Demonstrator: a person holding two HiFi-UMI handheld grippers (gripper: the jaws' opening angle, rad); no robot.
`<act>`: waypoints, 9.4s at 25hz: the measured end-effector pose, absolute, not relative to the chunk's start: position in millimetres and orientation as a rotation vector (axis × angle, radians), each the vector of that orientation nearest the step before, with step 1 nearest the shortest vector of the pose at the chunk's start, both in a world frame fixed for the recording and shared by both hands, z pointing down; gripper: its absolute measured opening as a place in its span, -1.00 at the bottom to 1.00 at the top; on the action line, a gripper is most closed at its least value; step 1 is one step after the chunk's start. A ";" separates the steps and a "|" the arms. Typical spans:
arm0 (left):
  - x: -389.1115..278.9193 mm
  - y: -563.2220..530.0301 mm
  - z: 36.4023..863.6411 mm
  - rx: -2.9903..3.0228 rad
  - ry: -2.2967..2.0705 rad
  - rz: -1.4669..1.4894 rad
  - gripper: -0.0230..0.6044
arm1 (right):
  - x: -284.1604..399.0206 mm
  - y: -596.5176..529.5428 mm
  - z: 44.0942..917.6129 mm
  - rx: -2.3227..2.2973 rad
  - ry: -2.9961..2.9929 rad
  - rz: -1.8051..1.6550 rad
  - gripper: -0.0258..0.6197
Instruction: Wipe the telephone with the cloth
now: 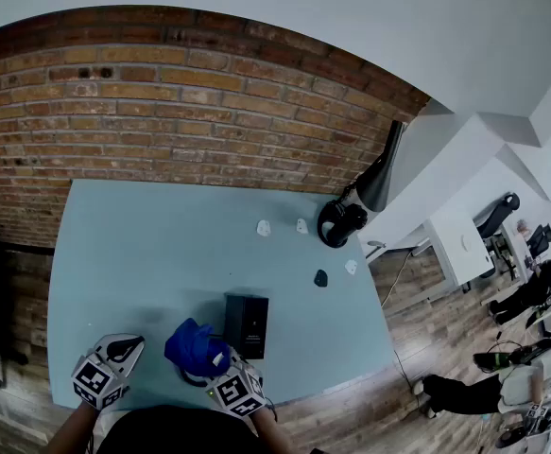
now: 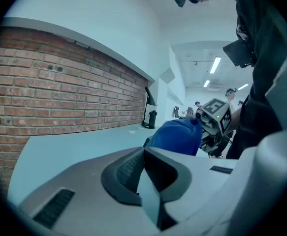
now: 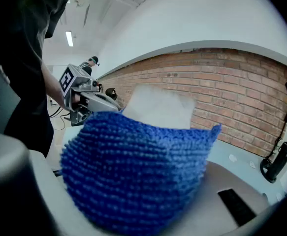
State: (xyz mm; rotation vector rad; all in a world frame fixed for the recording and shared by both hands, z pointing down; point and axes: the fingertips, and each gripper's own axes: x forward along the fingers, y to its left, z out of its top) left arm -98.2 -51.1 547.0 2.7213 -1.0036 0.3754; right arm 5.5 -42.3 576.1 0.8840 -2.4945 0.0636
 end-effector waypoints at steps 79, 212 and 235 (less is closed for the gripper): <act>-102.9 -28.6 573.0 2.658 -0.944 0.456 -0.86 | 128.8 -110.7 660.7 0.691 -1.518 -0.432 -0.59; -92.1 -12.5 605.2 2.579 -0.833 0.518 -0.86 | 146.5 -103.0 658.8 0.944 -1.760 -0.247 -0.64; -89.0 -9.5 609.0 2.579 -0.814 0.521 -0.86 | 144.6 -81.8 670.1 0.949 -1.764 -0.218 -0.63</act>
